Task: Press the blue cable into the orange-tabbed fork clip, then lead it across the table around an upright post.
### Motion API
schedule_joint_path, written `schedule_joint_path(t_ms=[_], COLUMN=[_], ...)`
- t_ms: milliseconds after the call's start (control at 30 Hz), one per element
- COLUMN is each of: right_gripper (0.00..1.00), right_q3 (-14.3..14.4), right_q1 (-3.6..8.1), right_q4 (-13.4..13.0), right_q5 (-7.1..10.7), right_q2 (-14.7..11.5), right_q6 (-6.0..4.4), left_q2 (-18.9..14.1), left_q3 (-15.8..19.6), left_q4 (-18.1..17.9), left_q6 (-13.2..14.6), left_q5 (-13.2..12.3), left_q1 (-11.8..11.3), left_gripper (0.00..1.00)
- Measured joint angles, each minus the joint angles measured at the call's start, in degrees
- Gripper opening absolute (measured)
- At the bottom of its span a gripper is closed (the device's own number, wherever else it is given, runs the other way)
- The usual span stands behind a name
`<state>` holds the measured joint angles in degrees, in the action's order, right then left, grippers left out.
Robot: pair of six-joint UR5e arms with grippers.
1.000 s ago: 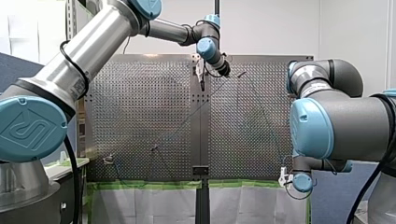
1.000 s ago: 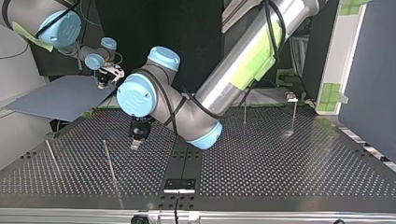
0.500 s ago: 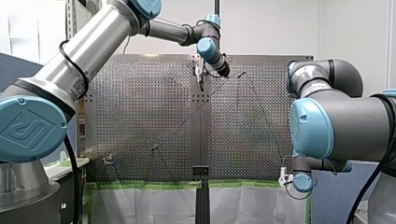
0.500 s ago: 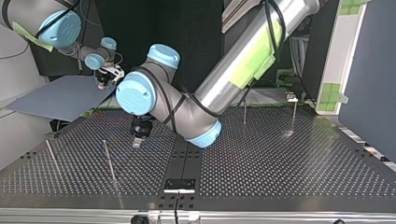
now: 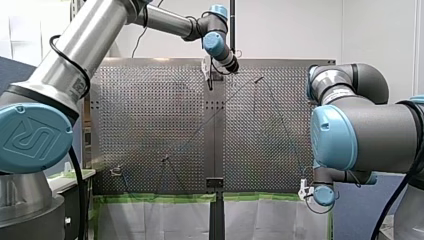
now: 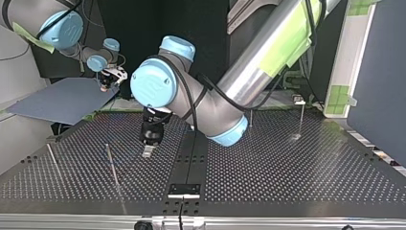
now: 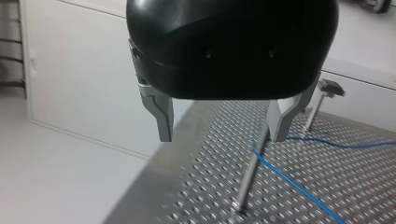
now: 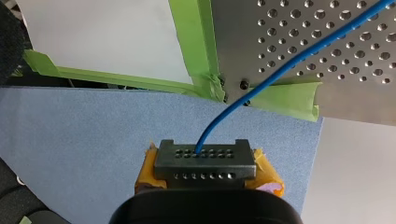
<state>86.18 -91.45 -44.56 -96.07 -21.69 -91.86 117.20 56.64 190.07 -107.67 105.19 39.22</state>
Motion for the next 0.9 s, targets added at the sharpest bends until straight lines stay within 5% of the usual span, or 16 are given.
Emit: schedule_joint_path(t_ms=[367,900], right_gripper=[0.00,0.00], right_q3=[0.00,0.00], right_q1=[0.00,-0.02], right_q4=[0.01,0.05], right_q5=[0.00,0.09], right_q2=[0.00,0.01], right_q6=[0.01,0.23], left_q2=[-6.19,-14.34], left_q3=[6.18,14.34], left_q4=[-6.16,-14.34], left_q6=[0.53,0.00], left_q5=[3.47,2.96], left_q1=[1.15,1.54], left_gripper=[1.00,1.00])
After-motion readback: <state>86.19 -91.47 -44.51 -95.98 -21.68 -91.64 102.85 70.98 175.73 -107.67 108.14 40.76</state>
